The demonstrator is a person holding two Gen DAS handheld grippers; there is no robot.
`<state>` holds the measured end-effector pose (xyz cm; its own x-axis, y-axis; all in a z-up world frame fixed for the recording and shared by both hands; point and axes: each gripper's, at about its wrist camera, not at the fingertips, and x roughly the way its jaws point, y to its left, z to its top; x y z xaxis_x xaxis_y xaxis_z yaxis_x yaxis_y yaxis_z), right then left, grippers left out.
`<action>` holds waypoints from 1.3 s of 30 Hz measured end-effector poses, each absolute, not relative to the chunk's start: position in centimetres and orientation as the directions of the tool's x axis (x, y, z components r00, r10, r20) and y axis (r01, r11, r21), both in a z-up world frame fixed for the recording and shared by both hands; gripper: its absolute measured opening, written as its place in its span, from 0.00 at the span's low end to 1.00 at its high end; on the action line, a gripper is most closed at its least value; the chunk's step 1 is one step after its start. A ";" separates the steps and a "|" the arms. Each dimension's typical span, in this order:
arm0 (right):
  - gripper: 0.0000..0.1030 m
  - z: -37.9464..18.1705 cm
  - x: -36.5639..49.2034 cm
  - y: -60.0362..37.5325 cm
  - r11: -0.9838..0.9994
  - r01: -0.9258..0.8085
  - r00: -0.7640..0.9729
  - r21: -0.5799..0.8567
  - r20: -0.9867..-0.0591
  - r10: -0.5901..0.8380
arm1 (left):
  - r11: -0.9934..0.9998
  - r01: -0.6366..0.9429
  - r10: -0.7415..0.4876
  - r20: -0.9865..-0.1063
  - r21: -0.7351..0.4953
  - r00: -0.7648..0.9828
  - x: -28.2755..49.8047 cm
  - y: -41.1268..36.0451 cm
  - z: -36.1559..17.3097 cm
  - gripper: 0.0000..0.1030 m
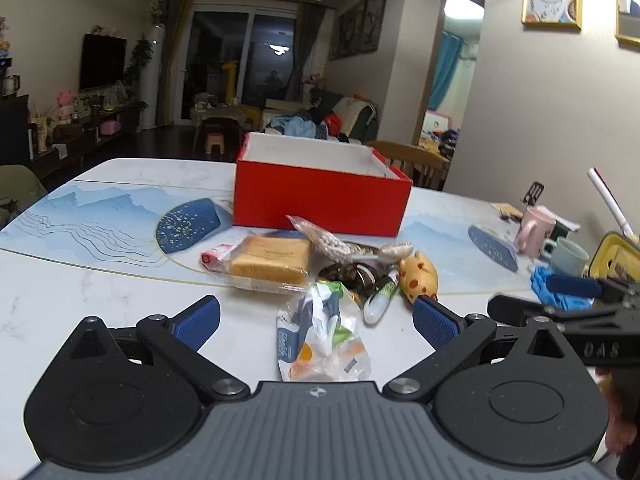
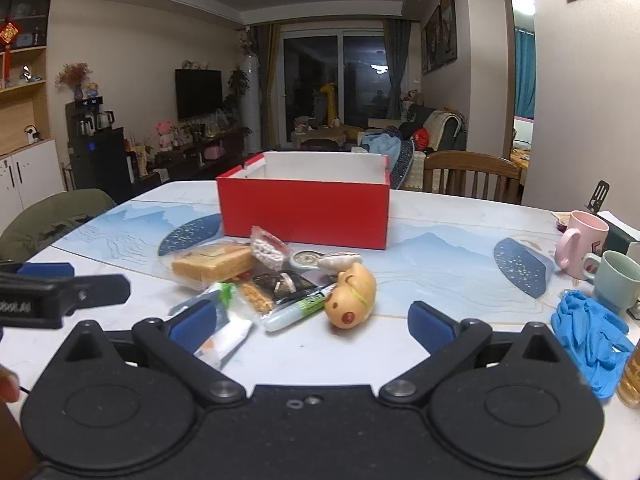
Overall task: Organize objects
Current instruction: 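Reach the left tool to the plastic bag while the right tool reaches the yellow pig toy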
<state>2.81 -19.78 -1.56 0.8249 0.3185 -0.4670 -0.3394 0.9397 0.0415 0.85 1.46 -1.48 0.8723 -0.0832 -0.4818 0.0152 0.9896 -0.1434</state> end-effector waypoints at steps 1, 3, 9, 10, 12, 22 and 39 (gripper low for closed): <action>0.99 -1.6 2.9 -19.8 0.941 -0.337 0.825 0.038 -0.469 0.315 | 0.992 0.015 -0.074 -0.485 -0.125 0.871 1.0 1.3 -1.7 1.00; 0.99 -1.7 3.5 -19.8 0.943 -0.331 0.826 0.026 -0.475 0.303 | 0.996 0.012 -0.055 -0.502 -0.089 0.863 1.4 0.9 -2.1 1.00; 0.99 -2.6 5.2 -20.1 0.945 -0.327 0.821 0.009 -0.493 0.288 | 0.997 -0.009 -0.035 -0.579 -0.073 0.815 2.8 1.1 -4.1 1.00; 0.99 -2.7 5.5 -20.1 0.944 -0.329 0.820 0.010 -0.493 0.291 | 0.997 -0.015 -0.034 -0.591 -0.078 0.806 3.2 1.2 -4.4 1.00; 0.99 -3.0 6.0 -20.2 0.942 -0.335 0.816 0.008 -0.498 0.294 | 0.996 -0.017 -0.041 -0.598 -0.091 0.800 3.6 1.3 -4.8 1.00; 0.97 -4.2 11.2 -20.0 0.949 -0.315 0.810 -0.028 -0.529 0.253 | 1.000 0.021 -0.029 -0.607 -0.020 0.795 7.6 -0.7 -6.1 1.00; 0.75 -7.5 18.5 -18.8 0.960 -0.273 0.686 0.067 -0.686 0.243 | 1.000 0.028 -0.014 -0.679 0.009 0.734 12.0 -1.2 -9.0 0.84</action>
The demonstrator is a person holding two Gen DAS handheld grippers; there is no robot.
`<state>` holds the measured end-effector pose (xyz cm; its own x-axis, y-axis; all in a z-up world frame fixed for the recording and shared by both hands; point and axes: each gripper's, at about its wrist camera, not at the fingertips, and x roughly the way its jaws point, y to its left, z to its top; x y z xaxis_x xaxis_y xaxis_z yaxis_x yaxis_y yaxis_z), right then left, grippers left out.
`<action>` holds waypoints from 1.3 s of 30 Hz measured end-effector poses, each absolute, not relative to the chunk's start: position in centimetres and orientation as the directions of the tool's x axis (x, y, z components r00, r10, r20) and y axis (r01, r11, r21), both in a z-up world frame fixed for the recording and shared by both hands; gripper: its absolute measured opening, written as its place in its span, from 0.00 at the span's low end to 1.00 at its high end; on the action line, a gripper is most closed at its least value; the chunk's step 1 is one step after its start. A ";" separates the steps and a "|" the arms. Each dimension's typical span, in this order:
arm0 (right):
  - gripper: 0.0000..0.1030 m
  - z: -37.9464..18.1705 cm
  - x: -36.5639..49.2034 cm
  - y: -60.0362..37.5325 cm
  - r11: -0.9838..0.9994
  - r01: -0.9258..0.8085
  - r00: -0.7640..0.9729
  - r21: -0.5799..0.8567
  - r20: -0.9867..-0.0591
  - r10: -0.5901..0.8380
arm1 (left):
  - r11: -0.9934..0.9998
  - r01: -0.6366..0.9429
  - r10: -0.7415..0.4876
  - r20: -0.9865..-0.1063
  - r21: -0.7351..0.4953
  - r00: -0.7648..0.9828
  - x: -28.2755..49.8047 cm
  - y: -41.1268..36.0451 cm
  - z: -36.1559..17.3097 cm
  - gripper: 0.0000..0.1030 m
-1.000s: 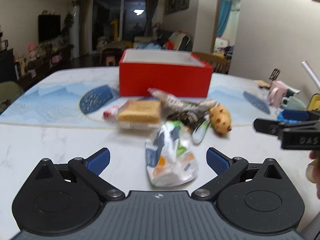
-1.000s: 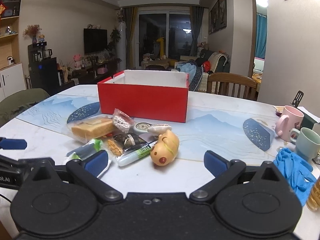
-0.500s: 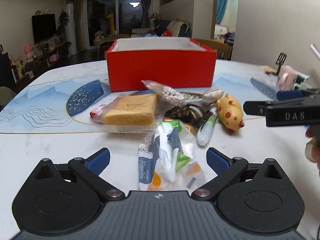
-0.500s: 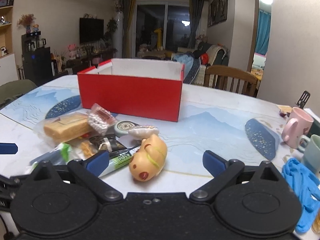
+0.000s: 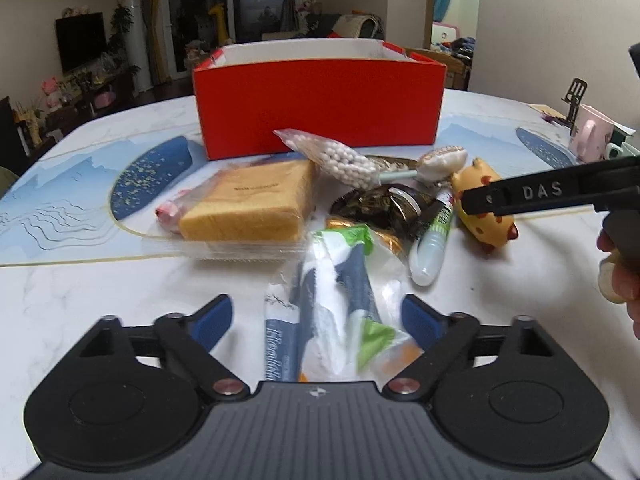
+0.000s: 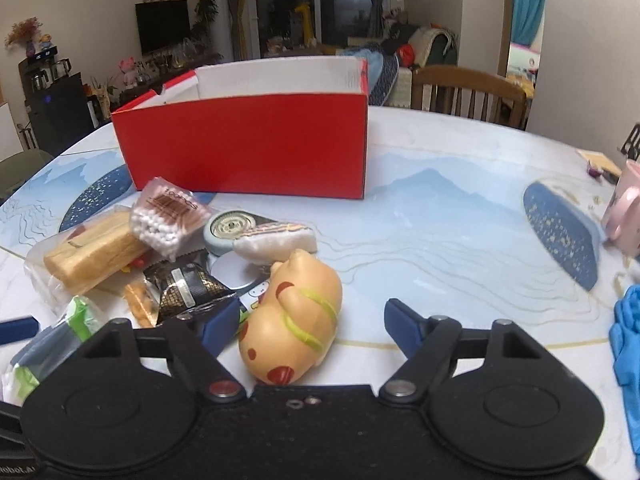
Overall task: Organize objects
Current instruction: 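Reach the left tool to the plastic bag while the right tool reaches the yellow pig toy, then carry the plastic bag with the left tool while the right tool carries the pig toy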
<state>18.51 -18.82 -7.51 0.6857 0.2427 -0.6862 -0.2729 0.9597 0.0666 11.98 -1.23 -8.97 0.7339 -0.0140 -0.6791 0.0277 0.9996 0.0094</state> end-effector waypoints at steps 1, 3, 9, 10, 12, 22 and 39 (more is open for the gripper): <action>0.75 -7.6 18.6 -18.9 0.960 -0.271 0.682 0.074 -0.689 0.246 | 0.999 0.032 -0.020 -0.681 0.005 0.732 12.0 -1.2 -9.0 0.78; 0.72 -7.6 18.7 -19.0 0.958 -0.272 0.675 0.092 -0.692 0.258 | 0.999 0.038 -0.025 -0.682 0.004 0.731 12.0 -1.4 -9.1 0.67; 0.52 -7.6 18.5 -18.6 0.948 -0.290 0.654 0.132 -0.695 0.297 | 0.997 0.070 -0.039 -0.668 0.020 0.743 11.5 -1.8 -8.8 0.44; 0.50 -7.6 18.4 -18.5 0.947 -0.295 0.654 0.130 -0.695 0.299 | 0.997 0.074 -0.043 -0.666 0.019 0.745 11.5 -1.8 -8.8 0.38; 0.49 -7.5 18.2 -18.1 0.948 -0.297 0.662 0.111 -0.691 0.288 | 0.997 0.076 -0.049 -0.665 0.011 0.746 11.4 -1.7 -8.7 0.37; 0.46 -5.7 15.9 -18.9 0.942 -0.322 0.696 0.094 -0.652 0.303 | 0.992 0.107 -0.121 -0.655 -0.063 0.746 9.5 -0.8 -7.4 0.32; 0.46 0.1 14.1 -17.8 0.903 -0.429 0.763 -0.015 -0.541 0.354 | 0.985 0.113 -0.168 -0.583 -0.130 0.795 10.8 2.8 0.2 0.32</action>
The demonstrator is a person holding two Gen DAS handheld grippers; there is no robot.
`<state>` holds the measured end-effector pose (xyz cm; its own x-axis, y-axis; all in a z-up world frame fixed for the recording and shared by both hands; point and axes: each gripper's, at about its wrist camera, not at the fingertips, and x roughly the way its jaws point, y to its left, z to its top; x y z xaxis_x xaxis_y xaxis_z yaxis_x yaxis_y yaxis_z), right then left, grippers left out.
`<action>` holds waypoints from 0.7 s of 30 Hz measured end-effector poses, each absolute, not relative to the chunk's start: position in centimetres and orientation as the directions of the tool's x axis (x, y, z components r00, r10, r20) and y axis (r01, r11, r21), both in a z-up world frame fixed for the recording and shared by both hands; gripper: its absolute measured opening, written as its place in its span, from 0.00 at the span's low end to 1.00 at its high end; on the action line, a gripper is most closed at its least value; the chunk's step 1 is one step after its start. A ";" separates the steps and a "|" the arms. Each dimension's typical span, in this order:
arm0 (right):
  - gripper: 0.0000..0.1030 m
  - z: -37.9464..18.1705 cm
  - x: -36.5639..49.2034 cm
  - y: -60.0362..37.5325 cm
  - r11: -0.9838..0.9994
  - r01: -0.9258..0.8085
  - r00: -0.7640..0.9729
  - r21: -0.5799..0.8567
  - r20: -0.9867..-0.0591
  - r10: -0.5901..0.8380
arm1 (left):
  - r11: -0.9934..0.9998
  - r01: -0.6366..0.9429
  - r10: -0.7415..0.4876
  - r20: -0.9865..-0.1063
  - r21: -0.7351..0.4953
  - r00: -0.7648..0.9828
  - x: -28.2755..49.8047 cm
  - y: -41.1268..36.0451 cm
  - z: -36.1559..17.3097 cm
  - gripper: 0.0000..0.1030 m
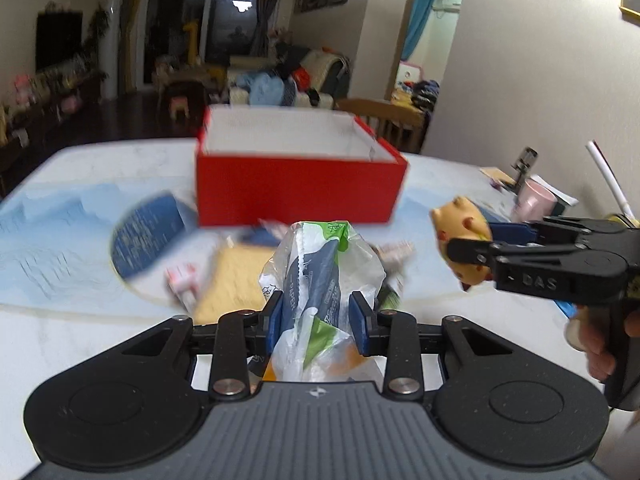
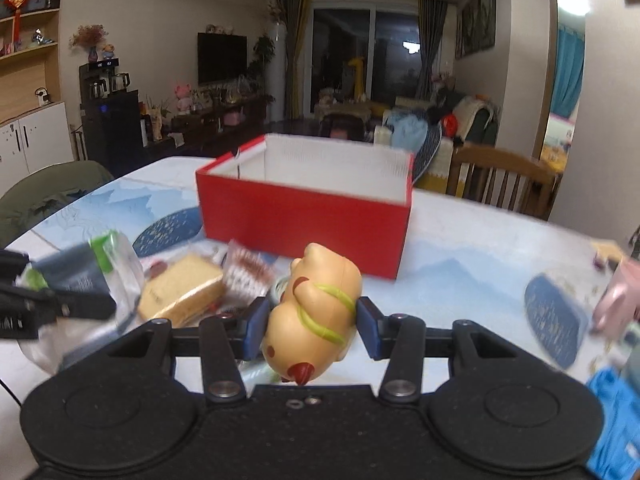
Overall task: Organize objects
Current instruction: 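Carry the plastic bag with the left tool while the right tool carries the pig toy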
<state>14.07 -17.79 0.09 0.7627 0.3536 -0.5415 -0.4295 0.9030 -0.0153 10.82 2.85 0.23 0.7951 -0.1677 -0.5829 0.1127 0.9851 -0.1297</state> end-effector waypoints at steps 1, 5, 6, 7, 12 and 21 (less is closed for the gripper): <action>0.46 0.4 14.4 -17.7 0.903 -0.430 0.767 -0.021 -0.537 0.353 | 0.988 0.107 -0.151 -0.575 -0.110 0.804 11.3 3.0 0.7 0.32; 0.46 1.9 16.0 -17.1 0.899 -0.437 0.776 -0.036 -0.520 0.357 | 0.992 0.093 -0.123 -0.557 -0.082 0.821 14.0 3.6 2.8 0.32; 0.46 2.4 16.6 -16.9 0.898 -0.437 0.781 -0.046 -0.514 0.354 | 0.994 0.089 -0.107 -0.546 -0.061 0.831 14.6 3.6 3.3 0.32; 0.46 2.8 17.0 -16.8 0.897 -0.438 0.784 -0.052 -0.511 0.353 | 0.996 0.084 -0.091 -0.536 -0.037 0.840 15.2 3.6 3.7 0.32; 0.46 4.4 20.2 -15.7 0.891 -0.450 0.783 -0.056 -0.505 0.364 | 0.994 0.089 -0.044 -0.512 0.064 0.858 18.8 3.4 5.5 0.32; 0.46 5.3 26.6 -13.9 0.896 -0.436 0.793 -0.086 -0.507 0.338 | 0.978 0.083 0.021 -0.494 0.189 0.869 26.9 2.2 6.5 0.32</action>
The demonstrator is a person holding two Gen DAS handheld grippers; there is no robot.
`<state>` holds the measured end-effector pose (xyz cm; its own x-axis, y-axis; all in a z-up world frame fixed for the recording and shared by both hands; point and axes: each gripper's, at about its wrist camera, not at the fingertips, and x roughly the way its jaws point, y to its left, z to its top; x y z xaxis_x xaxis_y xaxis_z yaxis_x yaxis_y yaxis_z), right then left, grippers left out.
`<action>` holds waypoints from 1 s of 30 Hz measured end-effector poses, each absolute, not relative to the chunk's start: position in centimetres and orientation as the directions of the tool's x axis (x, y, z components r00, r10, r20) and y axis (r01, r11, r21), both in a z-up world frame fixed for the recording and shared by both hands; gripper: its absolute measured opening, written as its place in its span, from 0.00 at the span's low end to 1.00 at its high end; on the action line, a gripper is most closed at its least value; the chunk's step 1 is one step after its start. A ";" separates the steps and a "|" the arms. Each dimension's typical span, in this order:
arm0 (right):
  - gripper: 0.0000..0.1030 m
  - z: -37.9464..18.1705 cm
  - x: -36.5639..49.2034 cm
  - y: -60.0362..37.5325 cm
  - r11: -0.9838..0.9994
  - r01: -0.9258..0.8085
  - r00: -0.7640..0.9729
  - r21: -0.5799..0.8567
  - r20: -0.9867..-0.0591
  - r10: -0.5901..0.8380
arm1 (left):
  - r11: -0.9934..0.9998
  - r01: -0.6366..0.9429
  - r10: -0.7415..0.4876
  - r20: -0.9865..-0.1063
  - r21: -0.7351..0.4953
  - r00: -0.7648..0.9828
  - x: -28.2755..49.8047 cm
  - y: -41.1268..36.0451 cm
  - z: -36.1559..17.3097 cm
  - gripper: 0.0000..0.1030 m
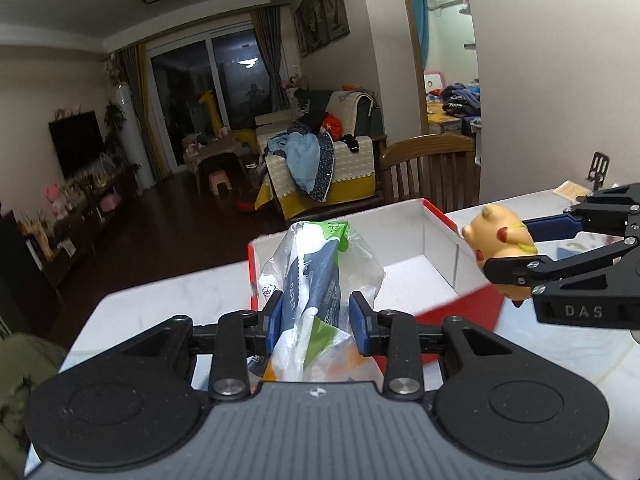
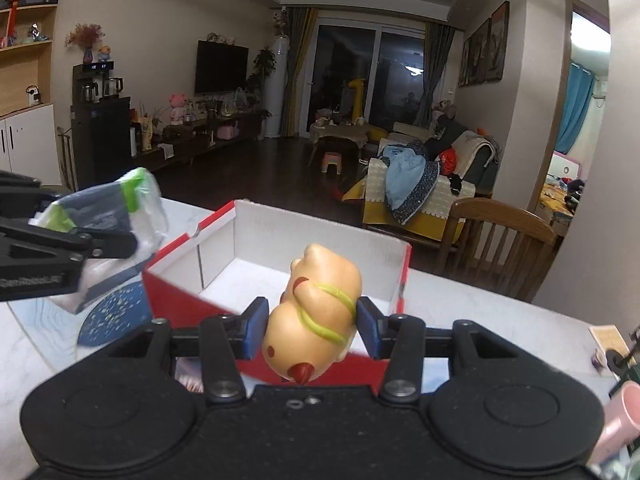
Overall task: Organize objects
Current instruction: 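Carry the plastic bag with the left tool while the right tool carries the pig toy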
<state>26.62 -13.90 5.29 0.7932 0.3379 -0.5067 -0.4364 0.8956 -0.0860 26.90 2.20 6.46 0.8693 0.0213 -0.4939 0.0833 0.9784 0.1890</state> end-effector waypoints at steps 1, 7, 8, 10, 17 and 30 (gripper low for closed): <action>0.46 5.2 27.2 -13.6 0.897 -0.432 0.796 -0.094 -0.506 0.331 | 0.974 0.084 0.031 -0.492 0.210 0.870 27.9 1.9 6.3 0.32; 0.46 3.8 30.8 -11.4 0.889 -0.440 0.792 -0.129 -0.521 0.317 | 0.950 0.083 0.084 -0.503 0.300 0.860 33.9 0.2 5.1 0.33; 0.46 3.3 31.6 -11.0 0.886 -0.444 0.789 -0.136 -0.527 0.315 | 0.950 0.084 0.086 -0.509 0.301 0.857 34.9 0.1 4.8 0.33; 0.46 2.6 32.7 -10.4 0.884 -0.445 0.785 -0.144 -0.537 0.308 | 0.956 0.084 0.080 -0.527 0.281 0.846 36.8 0.1 4.6 0.33; 0.46 0.0 37.2 -9.0 0.893 -0.433 0.744 -0.127 -0.609 0.274 | 0.965 0.074 0.104 -0.626 0.251 0.773 43.4 0.5 2.4 0.33; 0.46 -3.7 40.7 -8.1 0.883 -0.455 0.617 -0.116 -0.756 0.218 | 0.949 0.138 0.137 -0.767 0.282 0.627 48.0 0.5 -2.2 0.34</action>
